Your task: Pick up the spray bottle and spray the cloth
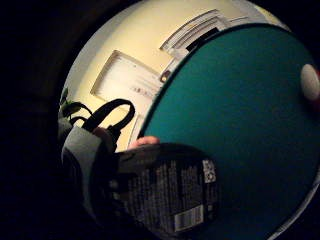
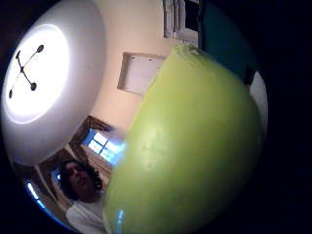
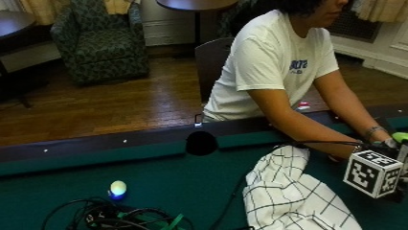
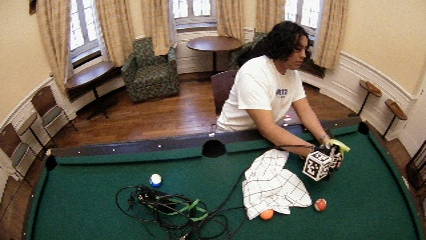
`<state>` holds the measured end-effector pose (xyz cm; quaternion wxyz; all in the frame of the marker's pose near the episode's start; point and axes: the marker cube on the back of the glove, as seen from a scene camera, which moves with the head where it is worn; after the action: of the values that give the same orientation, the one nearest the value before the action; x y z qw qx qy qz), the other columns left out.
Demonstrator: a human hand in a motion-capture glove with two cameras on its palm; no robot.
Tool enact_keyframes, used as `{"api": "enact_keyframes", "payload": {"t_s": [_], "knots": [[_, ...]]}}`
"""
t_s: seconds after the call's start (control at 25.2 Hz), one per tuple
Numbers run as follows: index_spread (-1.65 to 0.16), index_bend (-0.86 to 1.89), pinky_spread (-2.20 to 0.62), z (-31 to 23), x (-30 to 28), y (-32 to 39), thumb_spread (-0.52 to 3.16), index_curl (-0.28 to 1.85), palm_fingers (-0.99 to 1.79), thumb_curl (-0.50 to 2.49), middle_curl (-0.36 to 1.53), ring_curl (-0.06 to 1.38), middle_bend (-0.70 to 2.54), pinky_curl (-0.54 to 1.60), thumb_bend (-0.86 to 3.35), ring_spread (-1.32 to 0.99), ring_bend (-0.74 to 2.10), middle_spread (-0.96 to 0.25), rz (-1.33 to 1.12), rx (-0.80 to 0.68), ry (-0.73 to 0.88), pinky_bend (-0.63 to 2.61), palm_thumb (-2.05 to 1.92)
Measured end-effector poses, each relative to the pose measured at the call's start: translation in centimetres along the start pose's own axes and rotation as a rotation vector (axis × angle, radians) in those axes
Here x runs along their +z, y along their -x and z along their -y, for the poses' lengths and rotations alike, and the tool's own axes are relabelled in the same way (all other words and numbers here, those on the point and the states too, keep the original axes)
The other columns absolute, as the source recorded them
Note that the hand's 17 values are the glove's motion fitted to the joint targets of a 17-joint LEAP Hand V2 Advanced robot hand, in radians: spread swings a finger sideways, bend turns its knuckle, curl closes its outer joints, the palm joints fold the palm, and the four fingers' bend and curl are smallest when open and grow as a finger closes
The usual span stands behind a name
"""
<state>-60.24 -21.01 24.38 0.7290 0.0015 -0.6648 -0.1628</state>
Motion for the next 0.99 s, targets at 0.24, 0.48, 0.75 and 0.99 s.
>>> {"api": "enact_keyframes", "payload": {"t_s": [0.24, 0.48, 0.75, 0.99], "knots": [[-0.28, 0.41, -0.29, 1.0, 0.6, -0.5, 0.24, 0.65, 1.38, 0.86, 0.58, 0.5, 0.71, 0.42, -0.03, -0.21, 0.74, -0.2, 0.001, 0.016, -0.003, 0.46, 0.92], [-0.29, 0.41, -0.29, -0.7, 0.3, -1.4, 0.26, 0.65, 1.35, 0.85, 0.58, 0.5, 0.71, 0.41, -0.04, -0.21, 0.72, -0.2, 0.016, 0.12, 0.063, 0.44, 0.89], [-0.31, 0.3, -0.01, -4.4, -2.5, -3.0, 0.61, 0.62, 0.65, 0.8, 0.51, 0.46, 0.54, 0.39, -0.03, -0.15, 0.52, -0.18, -0.167, 0.185, 0.173, 0.25, 0.86], [-0.37, 0.13, 0.09, -6.8, -7.1, -3.3, 0.83, 0.51, 0.51, 0.71, 0.43, 0.4, 0.32, 0.38, -0.05, -0.14, 0.42, -0.16, -0.393, 0.133, 0.238, 0.35, 0.75]]}}
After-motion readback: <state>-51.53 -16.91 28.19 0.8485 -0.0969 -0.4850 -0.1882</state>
